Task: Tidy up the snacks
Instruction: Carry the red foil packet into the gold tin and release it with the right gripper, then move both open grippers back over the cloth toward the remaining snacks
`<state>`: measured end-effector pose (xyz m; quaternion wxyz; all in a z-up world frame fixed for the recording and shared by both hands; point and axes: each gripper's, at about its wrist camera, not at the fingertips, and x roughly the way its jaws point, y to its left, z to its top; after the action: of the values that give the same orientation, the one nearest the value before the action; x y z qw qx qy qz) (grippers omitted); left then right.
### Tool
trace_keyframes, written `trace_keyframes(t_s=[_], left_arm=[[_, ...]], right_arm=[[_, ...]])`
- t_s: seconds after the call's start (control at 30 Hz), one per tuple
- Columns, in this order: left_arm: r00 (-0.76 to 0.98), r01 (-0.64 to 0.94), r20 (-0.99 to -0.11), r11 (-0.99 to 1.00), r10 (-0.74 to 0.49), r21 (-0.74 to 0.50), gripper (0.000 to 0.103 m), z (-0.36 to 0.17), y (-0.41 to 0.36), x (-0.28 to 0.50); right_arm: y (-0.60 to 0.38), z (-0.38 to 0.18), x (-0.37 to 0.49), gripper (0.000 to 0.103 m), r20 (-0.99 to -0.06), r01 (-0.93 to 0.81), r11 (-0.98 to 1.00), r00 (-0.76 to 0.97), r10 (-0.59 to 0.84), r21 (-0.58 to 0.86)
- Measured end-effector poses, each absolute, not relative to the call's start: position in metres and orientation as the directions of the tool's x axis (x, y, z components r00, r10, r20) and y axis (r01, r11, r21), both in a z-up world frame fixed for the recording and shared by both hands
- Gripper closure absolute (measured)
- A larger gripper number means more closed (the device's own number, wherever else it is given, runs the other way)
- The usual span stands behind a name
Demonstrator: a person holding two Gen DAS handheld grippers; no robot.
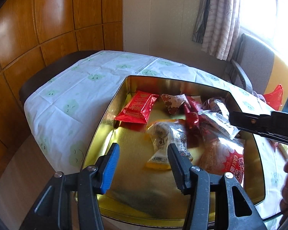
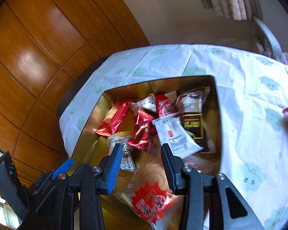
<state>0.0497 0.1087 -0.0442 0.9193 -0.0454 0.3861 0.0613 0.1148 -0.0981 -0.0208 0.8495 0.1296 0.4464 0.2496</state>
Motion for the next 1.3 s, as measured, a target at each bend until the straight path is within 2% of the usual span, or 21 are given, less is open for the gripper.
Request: trace_keyframes(t_s=[0.53,1.1,1.3], left_arm=[[0.738,-0.049,-0.674,0.998,0.007,-0.043,0.05,-0.02,0.079,0.033],[0.733,0.052,-0.679,0.999,-0.045,-0.01,0.05,-0.016,0.042,0.025],[0.729,0.106,-0.681,0.994,-0.077,0.002,0.05,-0.013,0.024,0.026]], right_arm=[[-0.19,-0.017,0.053,0.06,-0.675,-0.163,0.89,0.598,0.432,0.426],[-0.311,-0.064,0.01,0.06,-0.734,0.127,0.89,0.621,0.273,0.438],[-0.344,-0.074,-0.001,0.059,-0.75,0.182,0.888,0.621,0.23,0.423]])
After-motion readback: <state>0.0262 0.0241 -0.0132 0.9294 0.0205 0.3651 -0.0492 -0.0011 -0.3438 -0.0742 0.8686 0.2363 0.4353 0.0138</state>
